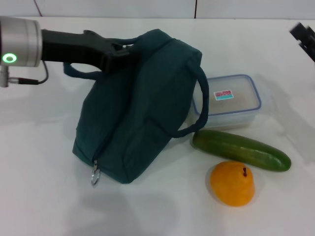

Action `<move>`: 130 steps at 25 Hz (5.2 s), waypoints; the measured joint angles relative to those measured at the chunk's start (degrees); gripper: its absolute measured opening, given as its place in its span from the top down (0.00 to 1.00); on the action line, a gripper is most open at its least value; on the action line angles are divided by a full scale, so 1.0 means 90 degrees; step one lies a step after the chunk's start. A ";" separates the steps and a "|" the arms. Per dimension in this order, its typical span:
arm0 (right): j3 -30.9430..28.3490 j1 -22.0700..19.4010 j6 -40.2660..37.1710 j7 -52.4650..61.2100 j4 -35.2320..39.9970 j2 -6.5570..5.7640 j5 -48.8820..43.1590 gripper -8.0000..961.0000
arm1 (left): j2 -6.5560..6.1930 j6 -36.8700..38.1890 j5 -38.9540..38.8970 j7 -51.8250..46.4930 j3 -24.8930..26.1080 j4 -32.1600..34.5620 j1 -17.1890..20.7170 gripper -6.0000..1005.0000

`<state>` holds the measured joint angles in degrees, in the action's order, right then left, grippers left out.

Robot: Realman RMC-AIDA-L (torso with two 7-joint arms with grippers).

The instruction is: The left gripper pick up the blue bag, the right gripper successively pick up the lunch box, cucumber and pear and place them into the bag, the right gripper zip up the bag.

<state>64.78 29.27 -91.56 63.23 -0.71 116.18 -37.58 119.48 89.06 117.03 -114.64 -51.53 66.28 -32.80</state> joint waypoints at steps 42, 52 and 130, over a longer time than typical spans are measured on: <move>-0.0230 0.0262 0.2012 0.2990 -0.0521 0.0000 -0.1341 0.22 | 0.0025 -0.0779 -0.0524 0.0475 -0.0680 -0.0305 -0.0012 0.95; -0.0263 0.0385 0.2024 0.3054 -0.0454 0.0000 -0.1413 0.22 | 0.0017 -0.0786 -0.0535 0.0538 -0.0670 -0.0315 0.0030 0.95; -0.0529 0.0484 0.2503 0.3793 -0.0168 -0.0001 -0.1391 0.30 | -0.0011 -0.0843 -0.0483 0.0680 -0.0866 -0.0245 -0.0095 0.95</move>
<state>60.03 33.63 -69.03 97.36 -2.22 116.17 -50.10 119.38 81.47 112.68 -108.52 -59.32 64.07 -33.65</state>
